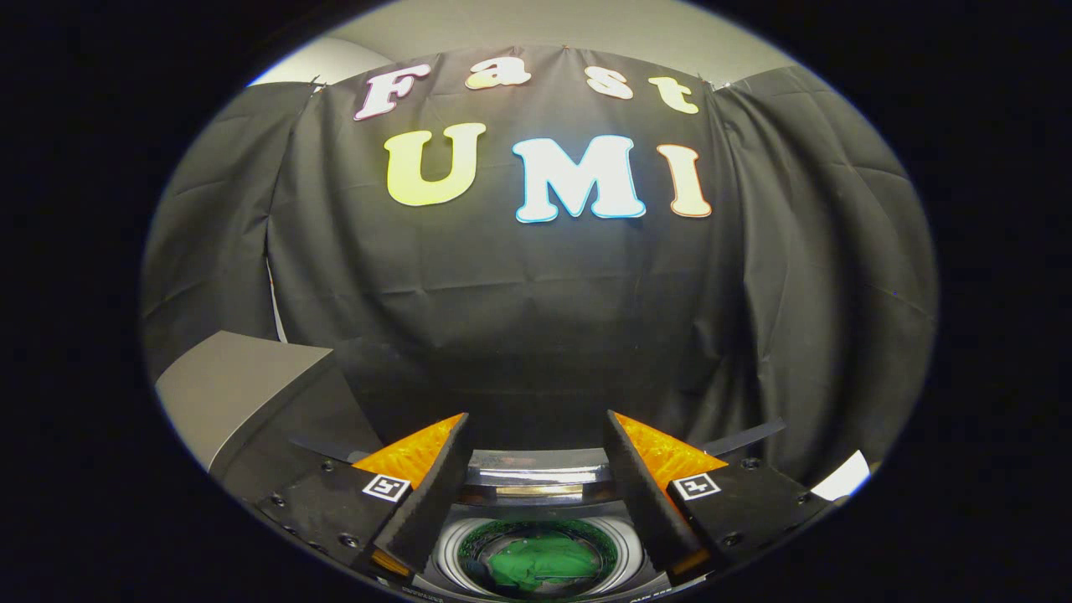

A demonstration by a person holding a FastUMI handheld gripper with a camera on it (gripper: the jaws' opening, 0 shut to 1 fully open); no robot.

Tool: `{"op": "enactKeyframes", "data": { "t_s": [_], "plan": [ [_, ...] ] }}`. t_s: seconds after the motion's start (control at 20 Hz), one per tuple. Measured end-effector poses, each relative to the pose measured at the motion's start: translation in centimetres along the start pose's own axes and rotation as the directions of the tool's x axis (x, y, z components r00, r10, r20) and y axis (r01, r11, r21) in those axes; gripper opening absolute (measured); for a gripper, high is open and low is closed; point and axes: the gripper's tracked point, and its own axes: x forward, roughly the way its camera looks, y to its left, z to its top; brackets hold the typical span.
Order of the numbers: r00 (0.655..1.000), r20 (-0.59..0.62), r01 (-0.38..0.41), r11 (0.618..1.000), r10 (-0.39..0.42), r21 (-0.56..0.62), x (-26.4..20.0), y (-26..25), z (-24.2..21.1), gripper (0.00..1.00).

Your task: Put the clothes into the washing machine and then close the washing machine lid.

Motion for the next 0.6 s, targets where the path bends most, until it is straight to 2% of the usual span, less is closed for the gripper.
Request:
{"op": "enactKeyframes", "data": {
  "t_s": [0.6],
  "plan": [
    [0.999,-0.036,0.001,1.0,-0.001,-0.003,-1.4,-0.1,-1.3,0.98]
  ]
}}
